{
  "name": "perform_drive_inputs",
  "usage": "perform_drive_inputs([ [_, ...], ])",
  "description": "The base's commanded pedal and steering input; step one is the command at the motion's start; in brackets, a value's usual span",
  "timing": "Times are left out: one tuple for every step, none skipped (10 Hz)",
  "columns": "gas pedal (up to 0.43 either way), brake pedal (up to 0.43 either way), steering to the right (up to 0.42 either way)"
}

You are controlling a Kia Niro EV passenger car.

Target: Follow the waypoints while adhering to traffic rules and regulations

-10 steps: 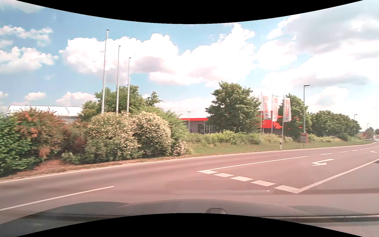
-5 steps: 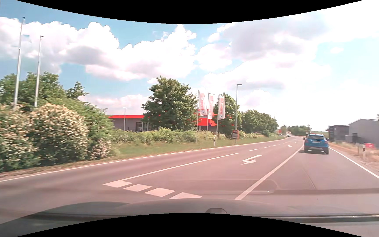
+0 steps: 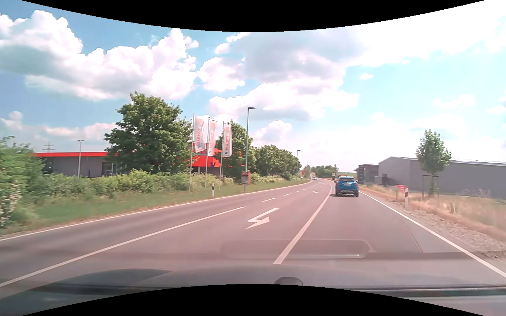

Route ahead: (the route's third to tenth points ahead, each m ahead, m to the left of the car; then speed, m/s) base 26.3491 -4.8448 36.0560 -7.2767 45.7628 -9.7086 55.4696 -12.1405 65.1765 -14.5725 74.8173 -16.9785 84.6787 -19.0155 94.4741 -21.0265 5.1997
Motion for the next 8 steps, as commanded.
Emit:
perform_drive_inputs([
  [0.339,0.0,0.267],
  [0.35,0.0,0.231],
  [0.358,0.0,0.198],
  [0.37,0.0,0.171],
  [0.37,0.0,0.15],
  [0.37,0.0,0.132],
  [0.37,0.0,0.123],
  [0.37,0.0,0.118],
])
